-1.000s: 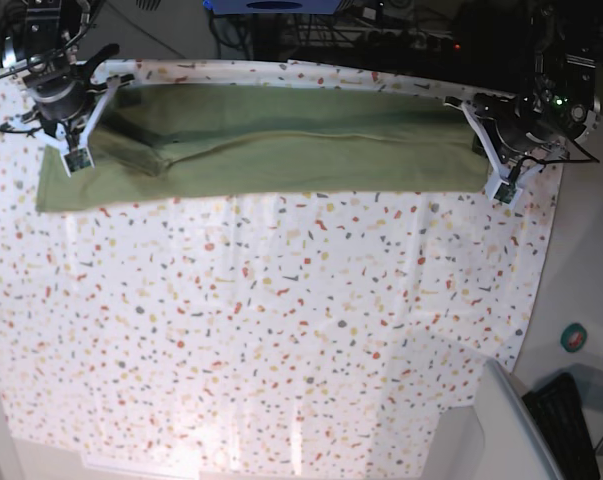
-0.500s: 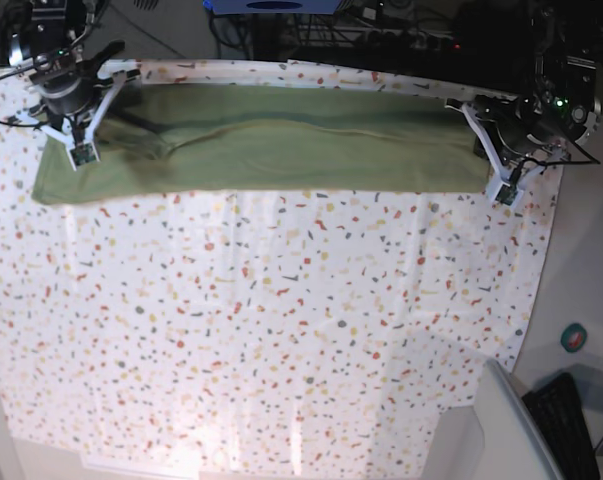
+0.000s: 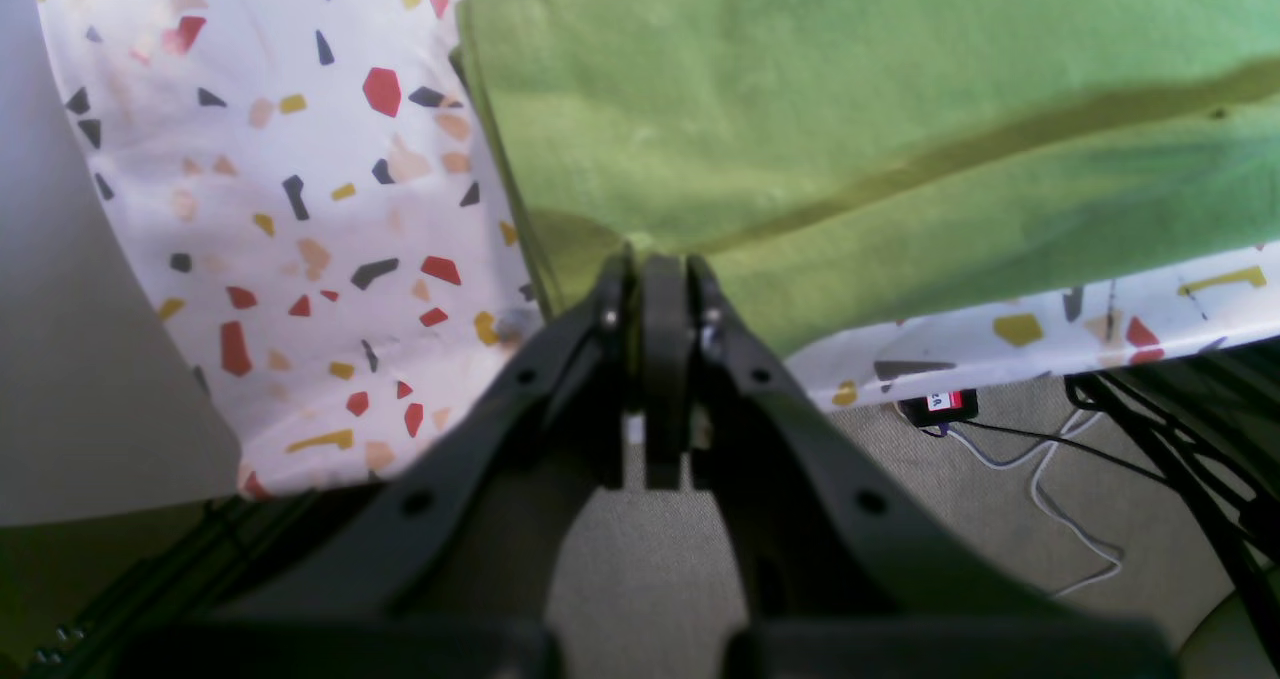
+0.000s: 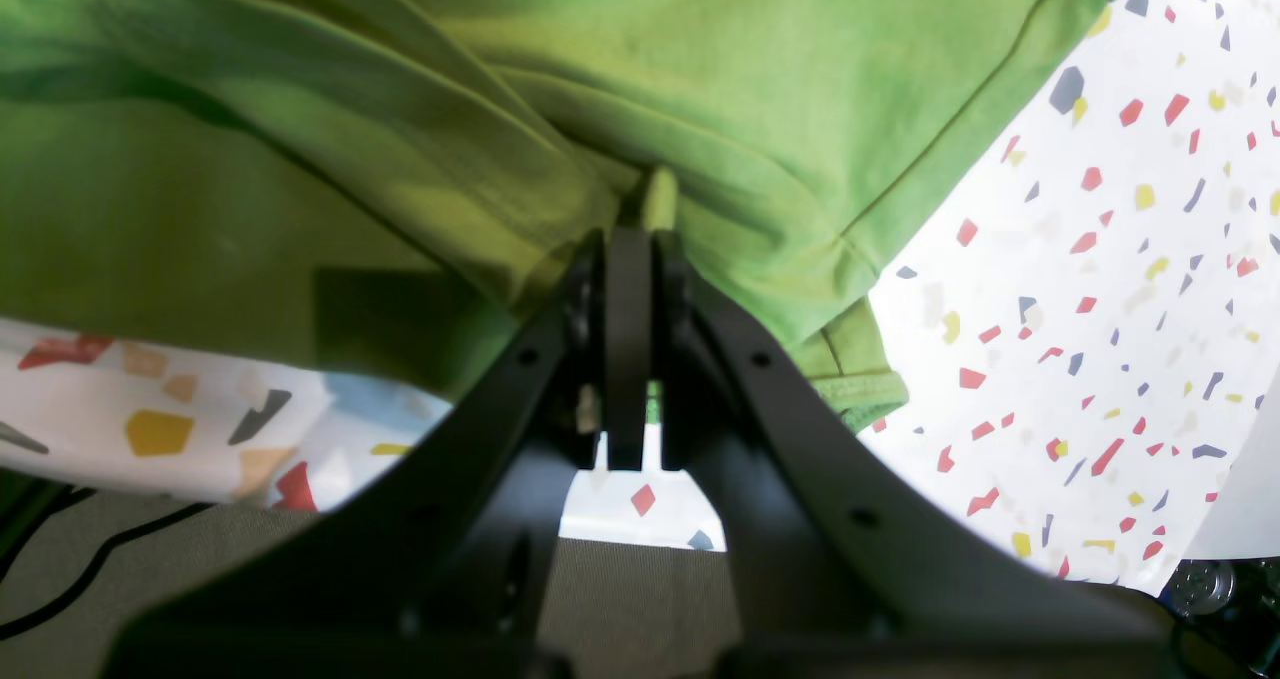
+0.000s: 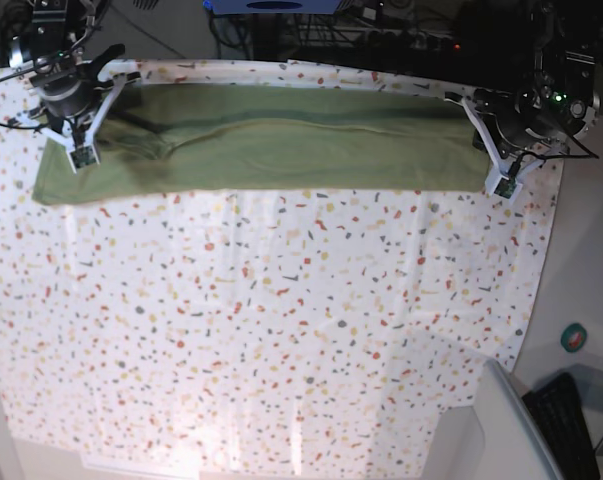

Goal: Layout the t-shirt on the table in an organized manner, then fold the t-shirt properly
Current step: 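Lower the folded edge onto the shirt and release both grippers, then grasp the folded shirt's ends with both grippers and lift slightly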

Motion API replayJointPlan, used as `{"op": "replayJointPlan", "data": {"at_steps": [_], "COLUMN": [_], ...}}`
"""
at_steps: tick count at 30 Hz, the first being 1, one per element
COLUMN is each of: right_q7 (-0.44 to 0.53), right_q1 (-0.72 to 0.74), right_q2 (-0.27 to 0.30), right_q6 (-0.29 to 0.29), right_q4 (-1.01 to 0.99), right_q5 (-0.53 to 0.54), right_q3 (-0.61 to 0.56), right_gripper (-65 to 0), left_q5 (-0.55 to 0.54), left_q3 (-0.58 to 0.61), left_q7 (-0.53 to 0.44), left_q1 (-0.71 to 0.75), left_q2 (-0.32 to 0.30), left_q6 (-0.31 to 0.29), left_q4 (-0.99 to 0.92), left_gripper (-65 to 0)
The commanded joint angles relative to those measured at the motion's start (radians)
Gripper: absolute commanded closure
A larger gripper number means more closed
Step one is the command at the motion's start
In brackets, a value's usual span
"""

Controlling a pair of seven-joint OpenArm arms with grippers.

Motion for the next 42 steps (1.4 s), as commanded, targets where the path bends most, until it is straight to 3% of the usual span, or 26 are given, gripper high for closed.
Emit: {"op": "replayJointPlan", "data": {"at_steps": [1, 2, 5, 7, 11, 13, 14, 16, 18, 21, 22, 30, 36, 42], "right_q7": [0.008, 0.008, 0.008, 0.008, 0.008, 0.008, 0.008, 0.008, 0.008, 0.008, 0.008, 0.014, 0.015, 0.017], "right_q1": [-0.006, -0.008, -0.011, -0.025, -0.04, -0.042, -0.04, -0.025, 0.001, 0.069, 0.09, 0.165, 0.273, 0.362], "right_q2": [0.005, 0.005, 0.003, 0.003, 0.003, 0.003, 0.003, 0.003, 0.003, 0.003, 0.005, 0.011, 0.013, 0.074], "right_q6": [-0.003, -0.003, -0.003, -0.003, -0.003, -0.003, -0.003, -0.003, -0.003, -0.003, -0.002, -0.002, 0.006, 0.006], "right_q4": [0.019, 0.021, 0.031, 0.058, 0.122, 0.143, 0.145, 0.142, 0.122, 0.033, -0.001, -0.15, -0.341, -0.48], "right_q5": [-0.002, -0.002, -0.002, -0.002, -0.001, -0.001, -0.001, -0.001, -0.001, -0.001, -0.001, -0.002, -0.002, -0.002], "right_q3": [0.004, 0.004, 0.004, 0.004, 0.004, 0.004, 0.004, 0.004, 0.004, 0.004, 0.004, 0.004, 0.137, 0.186], "right_gripper": [0.0, 0.0, -13.5, -17.7, -18.0, -17.9, -17.6, -17.3, -14.6, 0.0, 0.0, 0.0, 0.0, 0.0], "left_q5": [0.001, 0.001, 0.001, 0.001, 0.001, 0.0, -0.002, -0.011, -0.029, -0.04, -0.033, 0.046, 0.087, 0.079], "left_q3": [-0.005, -0.007, -0.01, -0.017, -0.019, -0.02, -0.028, -0.074, -0.108, -0.096, -0.083, 0.039, 0.096, 0.174], "left_q7": [-0.008, -0.008, -0.008, -0.008, -0.008, -0.008, -0.008, -0.008, -0.008, -0.012, -0.014, -0.018, -0.092, -0.166], "left_q1": [-0.001, -0.001, 0.002, 0.016, 0.022, 0.026, 0.031, 0.034, 0.023, -0.029, -0.044, -0.165, -0.258, -0.357], "left_q2": [-0.012, -0.012, -0.012, -0.012, -0.023, -0.026, -0.029, -0.015, 0.026, 0.071, 0.083, 0.105, 0.106, 0.108], "left_q6": [0.001, 0.001, 0.001, 0.001, 0.001, 0.001, 0.001, 0.001, 0.001, 0.001, 0.001, 0.001, 0.001, 0.004], "left_q4": [0.012, 0.012, 0.014, 0.02, 0.022, 0.023, 0.035, 0.068, 0.083, 0.052, 0.023, -0.176, -0.359, -0.531], "left_gripper": [0.0, 0.0, -0.5, -15.6, -43.3, -51.2, -52.0, -48.1, -36.5, -4.9, 0.0, 0.0, 0.0, 0.0]}}
